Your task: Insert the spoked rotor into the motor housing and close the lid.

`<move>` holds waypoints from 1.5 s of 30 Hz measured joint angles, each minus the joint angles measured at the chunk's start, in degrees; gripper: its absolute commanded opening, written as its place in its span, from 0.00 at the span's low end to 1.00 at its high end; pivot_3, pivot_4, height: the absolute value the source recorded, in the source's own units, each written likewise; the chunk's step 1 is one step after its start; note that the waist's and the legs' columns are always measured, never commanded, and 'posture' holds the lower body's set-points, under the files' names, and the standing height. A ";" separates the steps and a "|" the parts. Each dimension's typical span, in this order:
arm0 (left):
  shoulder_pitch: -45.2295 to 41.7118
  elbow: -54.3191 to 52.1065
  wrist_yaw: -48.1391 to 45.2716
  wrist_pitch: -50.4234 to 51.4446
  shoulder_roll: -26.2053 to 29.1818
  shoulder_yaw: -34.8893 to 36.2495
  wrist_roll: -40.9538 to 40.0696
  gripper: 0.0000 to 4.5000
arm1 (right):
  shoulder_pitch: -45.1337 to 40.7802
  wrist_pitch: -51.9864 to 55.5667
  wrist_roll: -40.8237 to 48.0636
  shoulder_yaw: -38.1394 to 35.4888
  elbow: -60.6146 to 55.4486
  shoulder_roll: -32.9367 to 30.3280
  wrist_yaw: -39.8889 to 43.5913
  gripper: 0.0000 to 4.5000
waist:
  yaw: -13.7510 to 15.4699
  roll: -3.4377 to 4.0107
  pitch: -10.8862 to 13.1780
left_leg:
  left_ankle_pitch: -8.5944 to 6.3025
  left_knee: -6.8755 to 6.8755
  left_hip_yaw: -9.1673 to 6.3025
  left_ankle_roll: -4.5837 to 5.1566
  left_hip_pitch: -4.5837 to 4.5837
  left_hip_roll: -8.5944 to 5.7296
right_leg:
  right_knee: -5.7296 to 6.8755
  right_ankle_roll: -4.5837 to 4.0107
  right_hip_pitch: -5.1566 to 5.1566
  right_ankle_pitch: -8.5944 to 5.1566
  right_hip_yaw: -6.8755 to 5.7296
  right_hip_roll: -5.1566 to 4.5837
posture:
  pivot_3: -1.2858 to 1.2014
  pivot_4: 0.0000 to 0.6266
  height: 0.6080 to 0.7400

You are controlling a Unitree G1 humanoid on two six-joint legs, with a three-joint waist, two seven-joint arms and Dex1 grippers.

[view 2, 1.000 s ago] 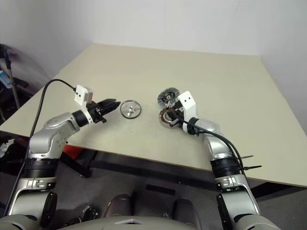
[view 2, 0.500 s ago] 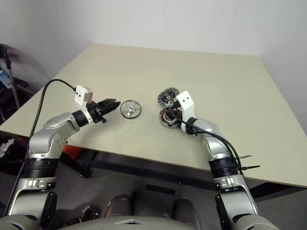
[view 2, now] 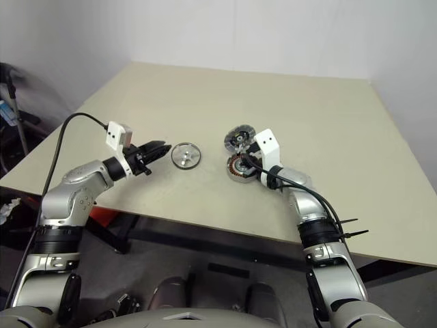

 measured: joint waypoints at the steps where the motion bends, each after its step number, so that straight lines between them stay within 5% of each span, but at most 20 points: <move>1: 0.09 -0.01 0.04 0.00 0.00 0.00 0.00 0.35 | 0.00 0.00 0.01 0.00 -0.01 0.00 0.02 0.00 | 0.00 0.00 0.00 | 0.00 0.00 0.00 0.00 0.00 0.00 | 0.00 0.00 0.00 0.00 0.00 0.00 | 0.52 0.00 1.00; 45: 0.67 -0.10 0.82 -0.03 0.12 0.09 0.00 0.35 | 0.14 1.94 0.03 -1.12 -4.18 1.14 -0.63 0.00 | -0.01 -0.01 0.00 | 0.00 -0.01 0.00 -0.01 -0.03 0.01 | 0.02 0.00 -0.05 0.00 0.00 0.00 | 0.52 0.00 1.00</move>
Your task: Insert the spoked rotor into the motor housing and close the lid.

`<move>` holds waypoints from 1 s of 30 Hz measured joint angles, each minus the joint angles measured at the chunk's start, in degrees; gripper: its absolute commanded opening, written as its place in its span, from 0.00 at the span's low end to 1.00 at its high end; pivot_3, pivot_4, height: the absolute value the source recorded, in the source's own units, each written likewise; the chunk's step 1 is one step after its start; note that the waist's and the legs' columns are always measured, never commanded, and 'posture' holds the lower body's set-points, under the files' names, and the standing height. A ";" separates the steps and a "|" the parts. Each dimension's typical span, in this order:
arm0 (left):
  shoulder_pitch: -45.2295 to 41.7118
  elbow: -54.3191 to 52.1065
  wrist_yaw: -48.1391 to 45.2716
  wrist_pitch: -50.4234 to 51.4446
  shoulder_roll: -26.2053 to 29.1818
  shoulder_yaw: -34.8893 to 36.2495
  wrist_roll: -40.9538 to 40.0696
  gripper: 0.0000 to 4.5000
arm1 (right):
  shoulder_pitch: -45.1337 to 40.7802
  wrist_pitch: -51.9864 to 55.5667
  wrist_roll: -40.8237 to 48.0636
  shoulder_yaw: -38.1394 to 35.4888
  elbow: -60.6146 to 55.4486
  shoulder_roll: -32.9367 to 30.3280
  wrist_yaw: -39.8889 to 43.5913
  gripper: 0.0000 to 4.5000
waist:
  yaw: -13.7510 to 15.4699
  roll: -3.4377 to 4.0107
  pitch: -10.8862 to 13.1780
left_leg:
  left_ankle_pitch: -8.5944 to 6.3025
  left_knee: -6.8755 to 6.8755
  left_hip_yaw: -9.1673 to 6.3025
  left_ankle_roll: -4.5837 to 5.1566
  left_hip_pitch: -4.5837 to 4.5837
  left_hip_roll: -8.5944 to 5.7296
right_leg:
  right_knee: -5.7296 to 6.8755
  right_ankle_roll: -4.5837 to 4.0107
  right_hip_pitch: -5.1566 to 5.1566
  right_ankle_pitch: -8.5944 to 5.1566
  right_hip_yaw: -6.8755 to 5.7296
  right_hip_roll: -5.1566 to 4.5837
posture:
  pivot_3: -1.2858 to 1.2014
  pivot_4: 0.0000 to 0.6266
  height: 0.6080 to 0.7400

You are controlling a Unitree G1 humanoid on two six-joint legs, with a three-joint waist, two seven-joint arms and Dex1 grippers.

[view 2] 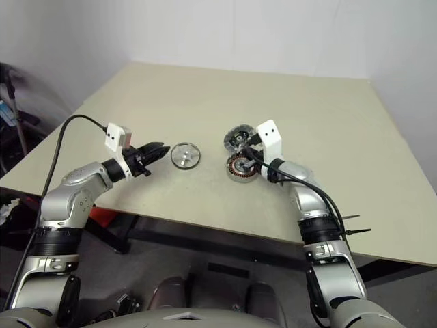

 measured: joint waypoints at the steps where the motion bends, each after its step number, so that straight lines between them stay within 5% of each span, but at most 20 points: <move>1: 0.00 0.00 0.01 0.00 0.03 0.00 0.00 0.35 | 0.81 -0.01 -0.15 0.44 0.33 0.53 -0.10 0.00 | 0.00 0.00 0.00 | 0.00 -0.01 0.00 0.00 -0.01 0.00 | -0.01 0.00 0.00 0.00 0.00 0.00 | 0.52 0.00 1.00; 30: -0.03 0.08 0.11 -0.07 0.46 0.12 0.01 0.35 | 1.91 0.64 -0.86 1.38 0.50 0.99 -1.94 0.00 | -0.05 -0.08 -0.05 | 0.02 -0.01 0.00 -0.03 0.09 0.00 | 0.05 -0.03 0.05 -0.02 0.01 0.00 | 0.52 0.00 1.00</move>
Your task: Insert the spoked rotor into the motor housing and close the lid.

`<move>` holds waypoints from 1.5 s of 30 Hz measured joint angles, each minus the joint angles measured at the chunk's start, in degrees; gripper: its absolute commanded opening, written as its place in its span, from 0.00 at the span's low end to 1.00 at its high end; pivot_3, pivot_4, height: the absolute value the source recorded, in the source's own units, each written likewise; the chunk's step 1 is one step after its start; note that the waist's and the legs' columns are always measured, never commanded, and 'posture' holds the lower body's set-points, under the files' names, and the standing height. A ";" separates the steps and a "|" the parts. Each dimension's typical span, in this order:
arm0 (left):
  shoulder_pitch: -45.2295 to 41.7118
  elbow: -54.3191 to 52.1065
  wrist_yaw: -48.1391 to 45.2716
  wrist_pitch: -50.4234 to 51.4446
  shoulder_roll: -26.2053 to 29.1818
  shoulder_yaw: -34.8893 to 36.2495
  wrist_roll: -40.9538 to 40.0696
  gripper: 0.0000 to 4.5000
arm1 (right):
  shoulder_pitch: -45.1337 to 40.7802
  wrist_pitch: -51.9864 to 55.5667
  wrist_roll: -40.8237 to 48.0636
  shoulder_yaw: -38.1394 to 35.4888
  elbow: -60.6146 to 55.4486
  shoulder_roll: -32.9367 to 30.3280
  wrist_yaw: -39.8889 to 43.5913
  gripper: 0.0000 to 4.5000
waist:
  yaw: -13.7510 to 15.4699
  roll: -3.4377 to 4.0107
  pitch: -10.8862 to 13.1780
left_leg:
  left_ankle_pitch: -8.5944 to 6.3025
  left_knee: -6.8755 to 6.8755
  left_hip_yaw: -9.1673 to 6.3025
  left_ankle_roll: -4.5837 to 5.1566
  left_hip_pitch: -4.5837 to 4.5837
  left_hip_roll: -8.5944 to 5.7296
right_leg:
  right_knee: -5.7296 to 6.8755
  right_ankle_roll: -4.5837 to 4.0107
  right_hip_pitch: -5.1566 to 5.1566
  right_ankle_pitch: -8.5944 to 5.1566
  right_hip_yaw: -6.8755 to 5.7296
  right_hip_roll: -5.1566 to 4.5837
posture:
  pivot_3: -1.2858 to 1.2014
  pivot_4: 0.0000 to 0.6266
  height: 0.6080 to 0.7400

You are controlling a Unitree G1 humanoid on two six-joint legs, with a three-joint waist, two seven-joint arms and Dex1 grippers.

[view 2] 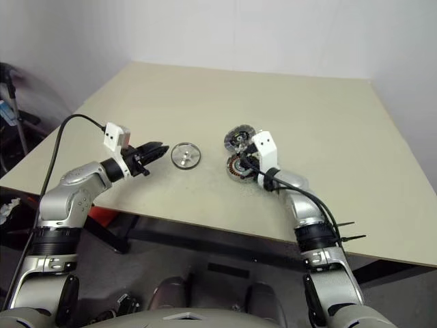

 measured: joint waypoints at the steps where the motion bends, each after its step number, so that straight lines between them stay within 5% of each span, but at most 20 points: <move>1: 0.00 0.00 0.03 0.00 0.00 0.00 0.00 0.35 | 0.00 -0.24 -0.14 0.10 0.20 0.01 -0.33 0.00 | -0.02 -0.04 -0.02 | 0.00 0.00 0.00 0.00 0.03 0.00 | 0.00 0.00 0.02 0.00 0.00 0.00 | 0.52 0.00 1.00; 26: 0.03 -0.06 0.17 0.01 -0.02 0.03 -0.02 0.35 | -0.77 3.62 -1.82 2.70 -2.88 -1.21 -1.18 0.00 | 0.05 -0.04 -0.03 | 0.03 -0.02 -0.01 -0.05 -0.03 0.00 | 0.03 -0.03 -0.06 -0.02 0.01 0.00 | 0.52 0.00 1.00; 45: 0.51 -0.08 0.61 0.03 -0.04 0.20 -0.03 0.35 | -3.77 8.63 -5.51 4.31 -10.43 -8.41 1.75 0.00 | 0.07 -0.05 -0.03 | 0.04 -0.03 -0.02 -0.06 -0.07 0.01 | 0.03 -0.03 -0.09 -0.02 -0.01 0.01 | 0.52 0.00 1.00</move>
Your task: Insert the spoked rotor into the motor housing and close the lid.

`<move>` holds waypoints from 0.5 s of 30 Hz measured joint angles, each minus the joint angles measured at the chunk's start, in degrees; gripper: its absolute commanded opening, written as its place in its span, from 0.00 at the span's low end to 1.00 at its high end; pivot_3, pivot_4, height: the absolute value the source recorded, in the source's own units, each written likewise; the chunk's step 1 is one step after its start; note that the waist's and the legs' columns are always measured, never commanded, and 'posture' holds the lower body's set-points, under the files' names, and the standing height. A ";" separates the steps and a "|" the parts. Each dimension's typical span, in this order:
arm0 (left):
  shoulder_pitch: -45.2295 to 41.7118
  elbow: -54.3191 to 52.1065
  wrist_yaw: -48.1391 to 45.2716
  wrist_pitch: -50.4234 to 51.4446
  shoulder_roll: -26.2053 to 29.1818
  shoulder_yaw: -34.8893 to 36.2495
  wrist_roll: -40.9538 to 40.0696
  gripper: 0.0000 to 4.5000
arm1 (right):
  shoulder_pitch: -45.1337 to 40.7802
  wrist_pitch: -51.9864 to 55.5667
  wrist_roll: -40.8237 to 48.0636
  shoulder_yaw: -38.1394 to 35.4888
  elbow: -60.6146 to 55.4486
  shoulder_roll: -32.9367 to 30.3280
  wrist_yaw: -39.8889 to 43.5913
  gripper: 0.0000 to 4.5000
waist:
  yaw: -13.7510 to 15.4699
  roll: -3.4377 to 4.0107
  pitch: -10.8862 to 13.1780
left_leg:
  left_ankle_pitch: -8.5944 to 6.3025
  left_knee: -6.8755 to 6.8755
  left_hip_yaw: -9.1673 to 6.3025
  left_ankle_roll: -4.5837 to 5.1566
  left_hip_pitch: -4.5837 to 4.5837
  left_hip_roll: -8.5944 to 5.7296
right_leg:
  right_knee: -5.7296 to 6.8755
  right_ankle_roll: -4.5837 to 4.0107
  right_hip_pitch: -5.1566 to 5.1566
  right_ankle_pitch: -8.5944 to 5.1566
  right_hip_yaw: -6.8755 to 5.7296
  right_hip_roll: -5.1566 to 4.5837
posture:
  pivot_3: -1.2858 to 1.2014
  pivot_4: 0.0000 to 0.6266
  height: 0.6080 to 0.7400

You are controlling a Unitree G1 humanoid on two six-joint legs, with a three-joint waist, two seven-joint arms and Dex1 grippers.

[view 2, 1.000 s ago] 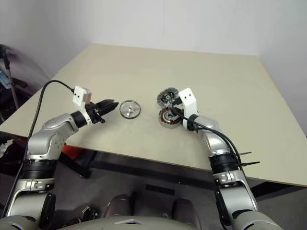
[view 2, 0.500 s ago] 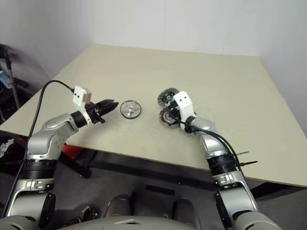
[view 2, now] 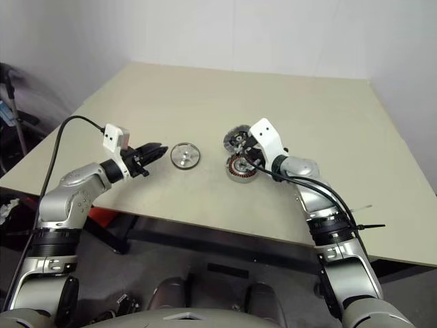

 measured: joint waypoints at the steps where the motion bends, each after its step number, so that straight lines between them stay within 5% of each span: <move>1: 0.00 0.00 0.00 0.00 -0.02 0.00 0.00 0.35 | -0.09 0.14 -0.10 0.29 0.00 0.05 0.03 0.00 | 0.00 0.00 0.00 | 0.00 0.00 0.00 0.00 0.01 0.00 | 0.01 0.00 0.00 0.00 0.00 0.00 | 0.52 0.00 1.00; 15: 0.02 -0.01 0.43 0.00 0.04 0.12 0.00 0.35 | 1.63 -1.21 -2.46 2.68 3.19 2.08 -1.53 0.00 | 0.05 -0.01 -0.01 | 0.00 0.01 0.00 -0.01 0.06 0.00 | 0.02 0.00 0.07 0.00 0.00 -0.01 | 0.52 0.00 1.00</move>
